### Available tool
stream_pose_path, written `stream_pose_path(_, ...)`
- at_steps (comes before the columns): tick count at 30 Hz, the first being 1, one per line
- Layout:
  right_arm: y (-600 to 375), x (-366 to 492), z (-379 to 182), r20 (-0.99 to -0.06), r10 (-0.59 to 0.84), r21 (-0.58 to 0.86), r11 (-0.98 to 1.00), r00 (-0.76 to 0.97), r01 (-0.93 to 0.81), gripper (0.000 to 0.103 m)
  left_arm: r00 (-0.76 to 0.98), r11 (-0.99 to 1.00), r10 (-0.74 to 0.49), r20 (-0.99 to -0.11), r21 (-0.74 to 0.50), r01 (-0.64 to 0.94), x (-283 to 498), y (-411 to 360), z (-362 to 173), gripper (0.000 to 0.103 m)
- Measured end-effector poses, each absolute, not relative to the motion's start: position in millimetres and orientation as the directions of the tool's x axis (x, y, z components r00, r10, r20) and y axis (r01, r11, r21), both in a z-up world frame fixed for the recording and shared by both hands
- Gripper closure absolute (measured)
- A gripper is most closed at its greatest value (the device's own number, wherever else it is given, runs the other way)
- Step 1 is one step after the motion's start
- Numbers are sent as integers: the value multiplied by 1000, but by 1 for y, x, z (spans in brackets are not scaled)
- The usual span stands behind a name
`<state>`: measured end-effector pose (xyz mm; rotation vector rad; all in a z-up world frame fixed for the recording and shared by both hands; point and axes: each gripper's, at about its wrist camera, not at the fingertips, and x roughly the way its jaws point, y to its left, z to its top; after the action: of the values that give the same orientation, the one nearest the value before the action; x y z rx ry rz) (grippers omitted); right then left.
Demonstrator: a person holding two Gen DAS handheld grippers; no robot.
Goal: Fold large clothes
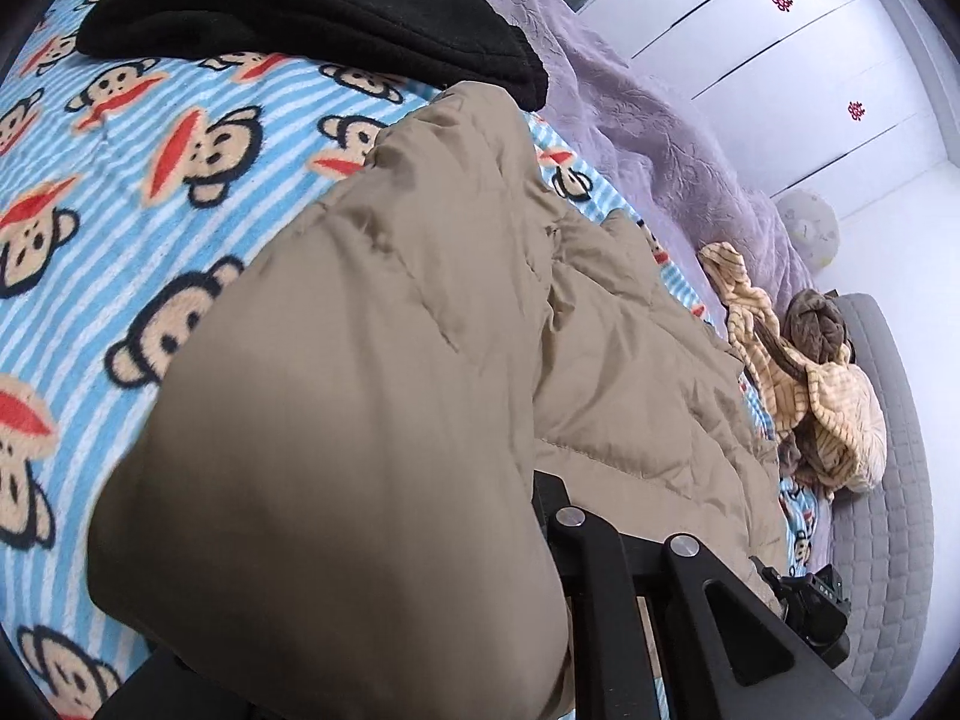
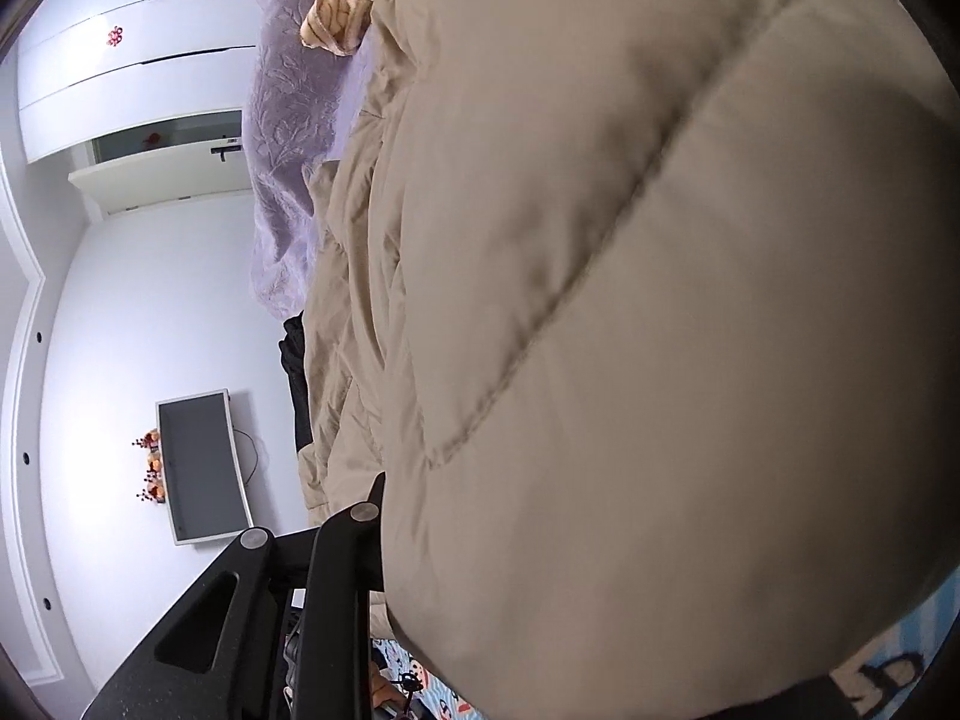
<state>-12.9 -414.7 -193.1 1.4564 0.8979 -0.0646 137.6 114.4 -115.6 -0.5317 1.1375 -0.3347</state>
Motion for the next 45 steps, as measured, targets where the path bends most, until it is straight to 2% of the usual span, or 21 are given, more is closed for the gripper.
stream_pose_path(12, -354, -137, -177, -594, 474, 785, 163, 650, 598, 75, 225, 834, -539, -812, -552, 8, 19, 168, -125, 86)
stream_pose_path(14, -344, -160, -175, -603, 474, 774, 153, 641, 615, 75, 197, 848, -514, -835, -529, -27, 7, 175, -131, 83)
stream_pose_path(17, -326, -187, -178, -633, 485, 740, 148, 604, 656, 72, 210, 875, -451, -867, -476, -86, -6, 188, -134, 64)
stream_pose_path(18, -323, -192, -181, -642, 489, 727, 144, 590, 671, 69, 218, 885, -422, -880, -452, -110, -10, 193, -133, 55)
stream_pose_path(19, -321, -195, -183, -648, 492, 719, 141, 582, 681, 68, 228, 896, -393, -891, -427, -124, -14, 198, -130, 54)
stream_pose_path(21, -321, -196, -185, -665, 489, 699, 142, 564, 701, 61, 243, 909, -354, -903, -393, -135, -20, 209, -123, 54)
stream_pose_path(27, -322, -196, -156, -749, 459, 632, 279, 478, 722, 55, 307, 953, -171, -936, -236, -189, -25, 243, -104, 54)
stream_pose_path(32, -324, -202, -132, -825, 364, 551, 354, 432, 756, 54, 221, 980, -75, -972, -112, -162, -19, 235, -132, 54)
stream_pose_path(36, -339, -199, -125, -904, 257, 423, 418, 343, 804, 54, 199, 994, 2, -980, -19, -103, -21, 220, -138, 53)
stream_pose_path(41, -354, -201, -143, -939, 224, 337, 439, 262, 833, 54, 181, 998, 29, -983, 19, -57, -28, 212, -122, 54)
stream_pose_path(45, -352, -225, -123, -943, 221, 325, 469, 247, 821, 52, 177, 1000, 13, -984, 11, -15, -42, 202, -104, 53)
